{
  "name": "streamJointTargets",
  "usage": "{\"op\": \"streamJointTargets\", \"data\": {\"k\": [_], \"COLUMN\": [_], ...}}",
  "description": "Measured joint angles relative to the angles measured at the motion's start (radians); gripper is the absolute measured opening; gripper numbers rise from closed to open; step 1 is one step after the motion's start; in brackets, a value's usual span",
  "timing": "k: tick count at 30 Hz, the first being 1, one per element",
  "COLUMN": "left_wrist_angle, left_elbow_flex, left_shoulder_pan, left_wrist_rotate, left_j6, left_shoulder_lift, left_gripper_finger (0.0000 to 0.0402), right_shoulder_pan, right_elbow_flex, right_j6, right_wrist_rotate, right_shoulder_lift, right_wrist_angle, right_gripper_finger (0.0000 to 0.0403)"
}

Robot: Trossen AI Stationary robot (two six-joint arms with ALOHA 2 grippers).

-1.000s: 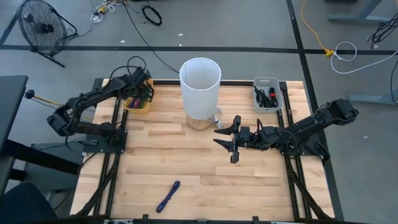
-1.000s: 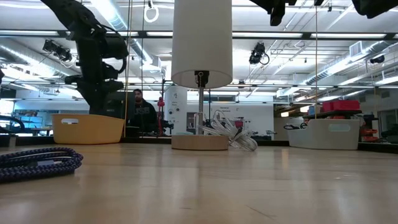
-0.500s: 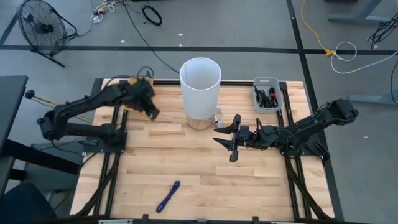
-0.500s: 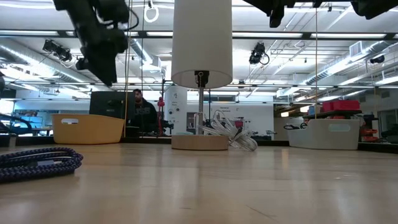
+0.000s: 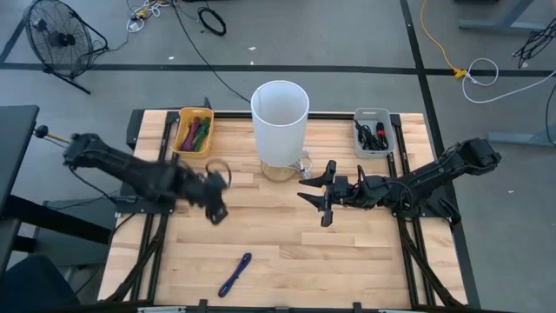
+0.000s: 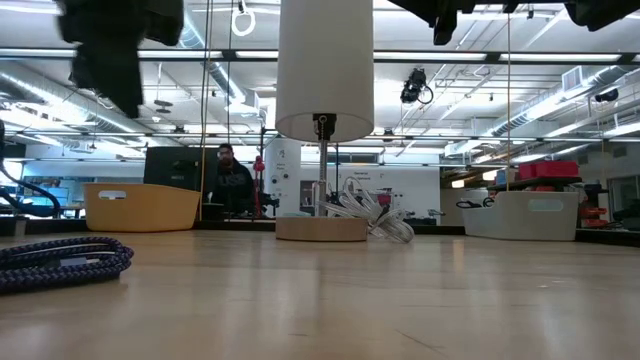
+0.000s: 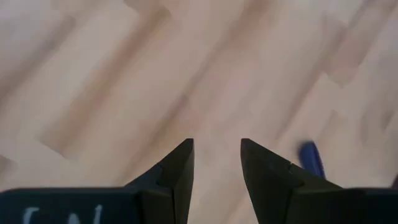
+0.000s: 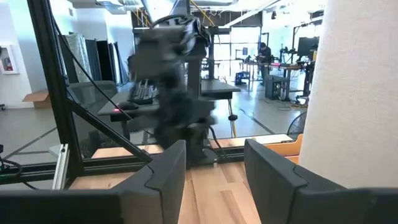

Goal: Pick & Place USB Port
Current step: Put the violet USB cable into the yellow bin

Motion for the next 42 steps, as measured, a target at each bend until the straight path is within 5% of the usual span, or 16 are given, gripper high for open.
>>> {"op": "streamJointTargets", "data": {"k": [6,13,27,42], "left_wrist_angle": [0.149,0.408,0.629,0.707], "left_elbow_flex": [0.0,0.0,0.0,0.0], "left_shoulder_pan": [-0.241,-0.382,-0.446,-0.444], "left_wrist_rotate": [-0.025,-0.003,0.087,0.119], "left_j6": [-0.223,-0.349,-0.571,-0.572], "left_shoulder_lift": [0.163,0.349,0.569,0.618], "left_gripper_finger": [0.0138,0.0138,0.0138,0.0137], "right_shoulder_pan": [-0.004,-0.01,-0.01,-0.01], "right_elbow_flex": [0.0,0.0,0.0,0.0], "right_j6": [0.0,0.012,0.012,0.012], "right_wrist_rotate": [0.0,0.0,0.0,0.0], "right_shoulder_lift": [0.0,0.0,0.0,0.0], "right_wrist_angle": [-0.001,-0.004,-0.038,-0.049], "right_gripper_finger": [0.0165,0.0165,0.0165,0.0165]}}
